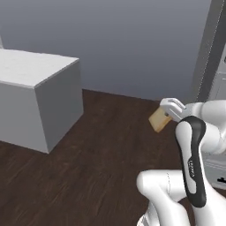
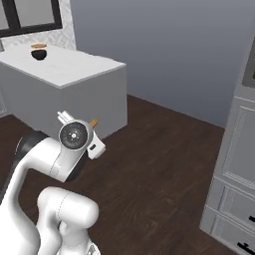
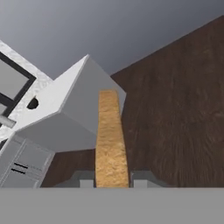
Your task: Start the toaster. Once the lever pops up, take the bread to the plate on the dining counter.
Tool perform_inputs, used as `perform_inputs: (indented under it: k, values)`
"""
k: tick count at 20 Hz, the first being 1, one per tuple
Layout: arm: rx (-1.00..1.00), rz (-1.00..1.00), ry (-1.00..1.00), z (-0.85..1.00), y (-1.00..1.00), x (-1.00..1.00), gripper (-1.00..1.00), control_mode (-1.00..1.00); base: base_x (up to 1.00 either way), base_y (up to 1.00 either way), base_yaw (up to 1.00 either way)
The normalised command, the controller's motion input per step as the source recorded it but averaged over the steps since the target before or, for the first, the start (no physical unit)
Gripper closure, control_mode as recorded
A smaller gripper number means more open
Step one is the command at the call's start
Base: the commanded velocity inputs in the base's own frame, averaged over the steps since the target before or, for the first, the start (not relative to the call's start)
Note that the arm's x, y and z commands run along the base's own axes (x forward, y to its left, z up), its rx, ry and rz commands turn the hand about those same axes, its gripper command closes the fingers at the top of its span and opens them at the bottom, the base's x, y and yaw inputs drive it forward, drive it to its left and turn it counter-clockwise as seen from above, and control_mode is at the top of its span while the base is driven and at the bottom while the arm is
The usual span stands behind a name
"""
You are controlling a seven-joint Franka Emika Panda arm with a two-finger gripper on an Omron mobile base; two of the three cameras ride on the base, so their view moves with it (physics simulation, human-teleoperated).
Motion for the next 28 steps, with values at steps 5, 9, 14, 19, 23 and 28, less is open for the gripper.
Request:
perform_inputs:
  k: [5, 9, 14, 19, 23, 28]
  values:
    - [0.00, 0.00, 0.00, 0.00, 0.00, 0.00, 1.00, 1.00, 1.00, 0.17, -0.22]
    - [0.00, 0.00, 0.00, 0.00, 0.00, 0.00, 1.00, 1.00, 1.00, 0.09, -0.21]
    - [0.00, 0.00, 0.00, 0.00, 0.00, 0.00, 1.00, 1.00, 1.00, 0.11, -0.20]
    - [0.00, 0.00, 0.00, 0.00, 0.00, 0.00, 1.00, 1.00, 1.00, 0.09, -0.17]
    - [0.00, 0.00, 0.00, 0.00, 0.00, 0.00, 1.00, 1.00, 1.00, 0.06, -0.12]
    - [0.00, 0.00, 0.00, 0.00, 0.00, 0.00, 1.00, 1.00, 1.00, 0.15, -0.05]
